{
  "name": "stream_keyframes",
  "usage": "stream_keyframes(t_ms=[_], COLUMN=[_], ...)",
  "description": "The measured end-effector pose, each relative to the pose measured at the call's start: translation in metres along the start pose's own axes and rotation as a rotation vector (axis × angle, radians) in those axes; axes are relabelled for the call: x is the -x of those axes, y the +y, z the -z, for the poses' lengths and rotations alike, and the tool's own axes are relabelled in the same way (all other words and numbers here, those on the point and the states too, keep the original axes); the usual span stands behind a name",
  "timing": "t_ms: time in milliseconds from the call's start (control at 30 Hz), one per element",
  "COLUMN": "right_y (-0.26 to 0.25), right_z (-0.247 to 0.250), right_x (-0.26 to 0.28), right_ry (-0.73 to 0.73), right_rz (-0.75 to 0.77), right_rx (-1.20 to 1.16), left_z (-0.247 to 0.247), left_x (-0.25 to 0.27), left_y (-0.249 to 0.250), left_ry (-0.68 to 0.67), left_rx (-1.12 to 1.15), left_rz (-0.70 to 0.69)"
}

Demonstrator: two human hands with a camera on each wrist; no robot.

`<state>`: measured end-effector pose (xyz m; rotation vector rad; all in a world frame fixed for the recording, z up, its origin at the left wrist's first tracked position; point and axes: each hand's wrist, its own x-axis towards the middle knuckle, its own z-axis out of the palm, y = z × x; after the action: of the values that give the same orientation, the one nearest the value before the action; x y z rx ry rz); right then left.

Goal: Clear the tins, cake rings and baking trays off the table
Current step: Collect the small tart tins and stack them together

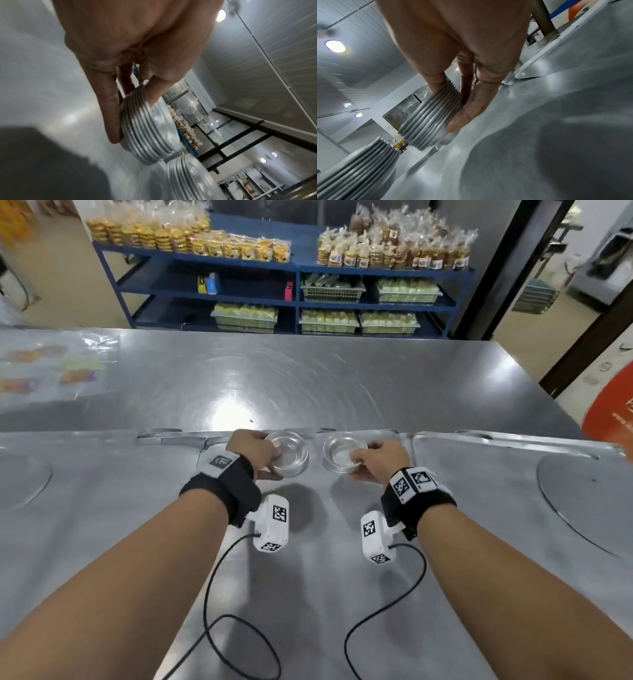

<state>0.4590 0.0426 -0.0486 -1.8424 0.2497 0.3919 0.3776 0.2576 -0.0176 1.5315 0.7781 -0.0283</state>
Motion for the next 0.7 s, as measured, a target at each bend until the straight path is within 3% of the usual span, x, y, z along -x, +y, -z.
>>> stream_keyframes(t_ms=[133,300,433,600,700], right_y=[-0.012,-0.033,-0.038,-0.029,-0.037], right_z=[-0.018,-0.033,-0.040,-0.048,-0.053], right_x=[-0.066,-0.106,-0.139,-0.194,-0.176], right_ry=[0.012,-0.034,0.028,0.001,-0.032], right_rz=[0.051,0.114,0.124,0.085,0.070], right_rx=[0.054,0.150,0.237,0.225,0.170], left_z=[-0.003,-0.009,-0.016,-0.025,-0.029], left_x=[-0.055,-0.106,-0.129,-0.158,-0.171], left_y=[0.012,0.019,0.023,0.024,0.020], left_ry=[0.048,0.138,0.151,0.164,0.176], left_rx=[-0.061,-0.124,-0.118,-0.097,-0.129], left_rz=[-0.069,-0.128,-0.138,-0.152,-0.143])
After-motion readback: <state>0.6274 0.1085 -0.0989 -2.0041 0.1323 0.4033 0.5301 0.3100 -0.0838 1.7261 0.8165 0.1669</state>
